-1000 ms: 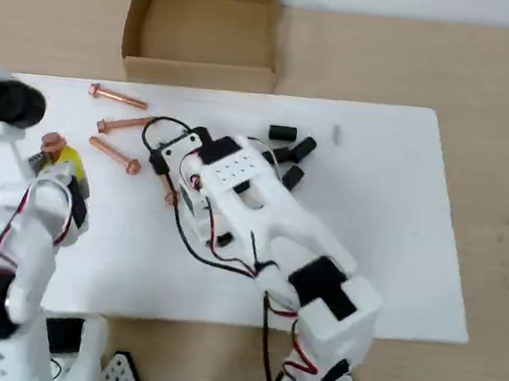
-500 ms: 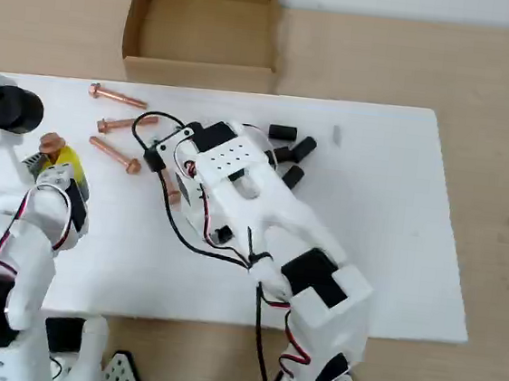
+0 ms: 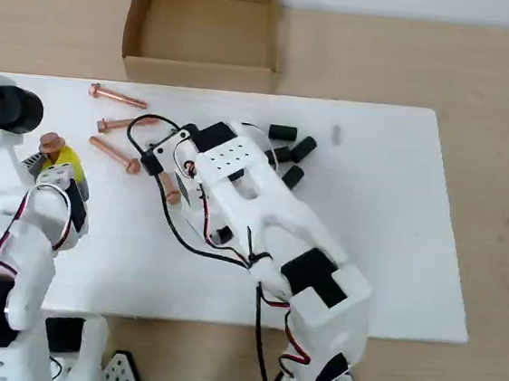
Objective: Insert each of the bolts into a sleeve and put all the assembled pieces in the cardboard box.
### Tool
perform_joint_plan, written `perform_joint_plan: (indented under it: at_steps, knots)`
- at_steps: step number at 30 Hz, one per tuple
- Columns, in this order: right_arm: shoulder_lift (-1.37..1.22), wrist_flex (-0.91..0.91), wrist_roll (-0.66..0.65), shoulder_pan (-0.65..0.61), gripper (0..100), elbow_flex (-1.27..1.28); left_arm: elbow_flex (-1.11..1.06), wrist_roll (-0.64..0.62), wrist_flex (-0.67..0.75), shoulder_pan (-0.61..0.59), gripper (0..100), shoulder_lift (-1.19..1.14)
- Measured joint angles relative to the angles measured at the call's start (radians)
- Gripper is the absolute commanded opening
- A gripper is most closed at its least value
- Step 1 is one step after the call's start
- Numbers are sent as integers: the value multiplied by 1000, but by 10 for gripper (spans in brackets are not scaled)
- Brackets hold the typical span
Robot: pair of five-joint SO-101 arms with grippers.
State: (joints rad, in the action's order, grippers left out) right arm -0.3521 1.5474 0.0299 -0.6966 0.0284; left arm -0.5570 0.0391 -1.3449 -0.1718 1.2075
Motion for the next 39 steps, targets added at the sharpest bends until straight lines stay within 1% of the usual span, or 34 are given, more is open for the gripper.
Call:
perform_joint_plan:
  at_steps: [5, 11, 17, 22, 29, 34, 39]
  knots:
    - [0, 0, -3, 0, 133, 0, 0, 0, 0, 0, 7, 0]
    - [0, 71, -3, 0, 133, -52, 0, 0, 0, 0, 7, 0]
    - [0, 80, -3, 0, 133, -92, 0, 0, 0, 0, 7, 0]
    - [0, 60, 78, 0, 133, -92, 0, 0, 0, 0, 7, 0]
    - [0, 58, 146, 0, 133, -92, 0, 28, 0, 0, 7, 0]
    - [0, 52, 163, -9, 133, -80, 0, 28, 0, 0, 7, 6]
    - [0, 52, 163, -61, 132, -17, 0, 28, 0, 0, 7, 6]
